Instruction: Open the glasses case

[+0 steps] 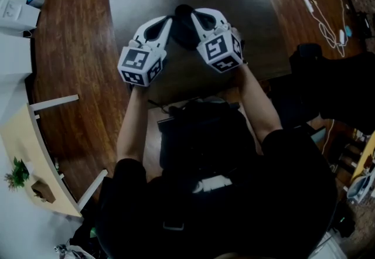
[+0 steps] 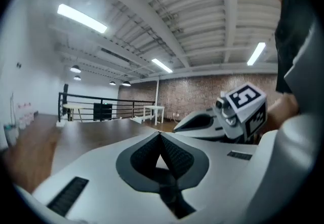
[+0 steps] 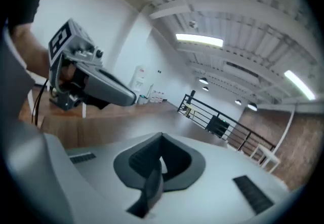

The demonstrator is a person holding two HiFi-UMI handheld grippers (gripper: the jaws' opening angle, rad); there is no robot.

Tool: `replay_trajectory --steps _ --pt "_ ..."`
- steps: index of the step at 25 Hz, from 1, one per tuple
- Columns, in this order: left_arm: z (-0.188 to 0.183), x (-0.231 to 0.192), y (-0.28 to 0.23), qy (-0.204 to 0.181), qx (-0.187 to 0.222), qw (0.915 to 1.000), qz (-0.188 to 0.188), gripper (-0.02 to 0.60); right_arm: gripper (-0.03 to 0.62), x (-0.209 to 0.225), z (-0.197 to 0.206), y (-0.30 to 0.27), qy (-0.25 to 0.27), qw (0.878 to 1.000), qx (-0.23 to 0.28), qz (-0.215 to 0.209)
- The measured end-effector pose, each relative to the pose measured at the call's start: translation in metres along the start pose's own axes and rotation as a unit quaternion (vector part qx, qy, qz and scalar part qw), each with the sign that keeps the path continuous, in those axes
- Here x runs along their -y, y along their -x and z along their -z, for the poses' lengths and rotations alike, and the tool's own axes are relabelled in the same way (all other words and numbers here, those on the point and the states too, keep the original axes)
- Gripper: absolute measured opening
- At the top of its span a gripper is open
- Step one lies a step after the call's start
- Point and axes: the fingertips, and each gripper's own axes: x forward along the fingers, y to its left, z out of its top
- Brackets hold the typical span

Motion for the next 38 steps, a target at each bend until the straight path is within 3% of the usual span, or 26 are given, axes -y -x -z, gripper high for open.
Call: replay_trajectory --steps 3,7,14,22,26,38 --pt "0.006 0.022 -0.004 -0.1 -0.063 0.9928 -0.017 -0.006 0.003 -0.005 -0.005 0.022 0.058 0.998 -0.025 0.005" --pt "0.005 0.057 0.003 -0.157 -0.104 0.9819 -0.019 -0.006 0.003 -0.018 -0.013 0.058 0.07 0.997 -0.026 0.002" --pt "0.0 0.137 0.03 -0.175 -0.106 0.9787 -0.016 -0.006 0.003 -0.036 -0.003 0.135 0.076 0.997 -0.028 0.014" --pt "0.007 0.258 0.073 -0.213 -0.109 0.9706 -0.02 -0.005 0.003 -0.071 0.012 0.251 0.092 0.995 -0.011 0.023" --pt "0.024 0.31 0.109 -0.215 -0.118 0.969 -0.029 -0.005 0.003 -0.109 0.019 0.301 0.091 0.996 -0.003 0.013" --pt "0.044 0.387 0.2 -0.236 -0.13 0.9621 -0.041 -0.005 0.003 -0.19 0.007 0.39 0.087 0.996 0.017 0.007"
